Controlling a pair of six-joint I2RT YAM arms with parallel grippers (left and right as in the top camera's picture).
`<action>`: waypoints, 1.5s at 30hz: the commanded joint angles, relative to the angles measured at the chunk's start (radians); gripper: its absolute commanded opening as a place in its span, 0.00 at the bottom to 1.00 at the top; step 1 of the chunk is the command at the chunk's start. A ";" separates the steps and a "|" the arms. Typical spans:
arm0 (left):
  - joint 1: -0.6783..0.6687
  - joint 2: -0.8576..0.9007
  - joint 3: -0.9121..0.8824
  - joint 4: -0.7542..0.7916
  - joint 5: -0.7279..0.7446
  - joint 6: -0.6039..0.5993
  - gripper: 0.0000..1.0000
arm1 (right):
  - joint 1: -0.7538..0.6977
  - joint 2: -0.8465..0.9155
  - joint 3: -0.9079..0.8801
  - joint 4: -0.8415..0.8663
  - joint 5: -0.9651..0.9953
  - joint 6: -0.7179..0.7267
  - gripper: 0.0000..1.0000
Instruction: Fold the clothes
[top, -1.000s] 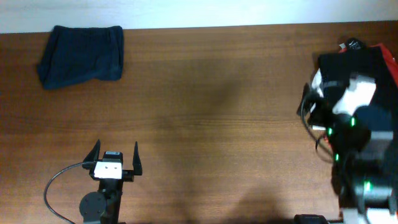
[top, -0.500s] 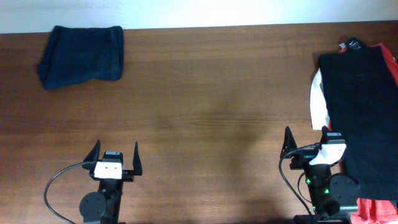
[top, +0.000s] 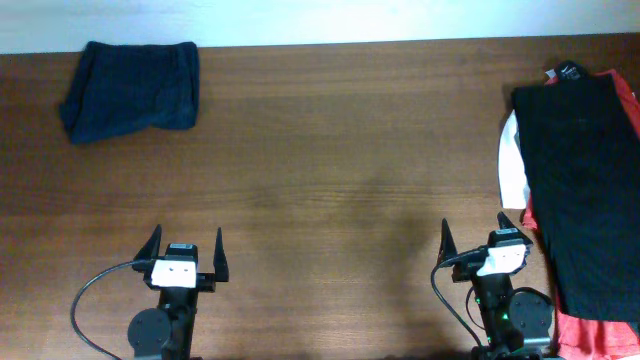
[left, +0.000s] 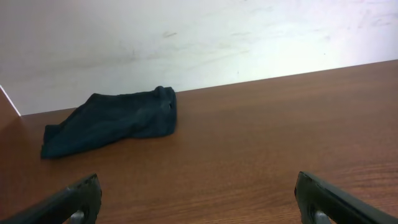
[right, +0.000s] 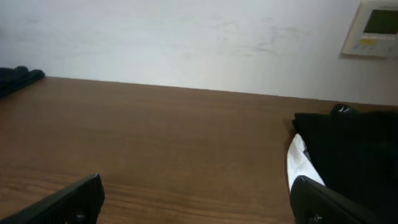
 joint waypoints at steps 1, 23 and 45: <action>0.006 -0.006 -0.006 -0.002 -0.007 -0.009 0.99 | 0.010 -0.011 -0.009 0.006 -0.020 -0.058 0.99; 0.006 -0.006 -0.006 -0.002 -0.007 -0.009 0.99 | 0.007 -0.011 -0.009 0.003 -0.013 -0.016 0.99; 0.006 -0.006 -0.006 -0.002 -0.007 -0.009 0.99 | 0.007 -0.010 -0.009 0.003 -0.013 -0.016 0.99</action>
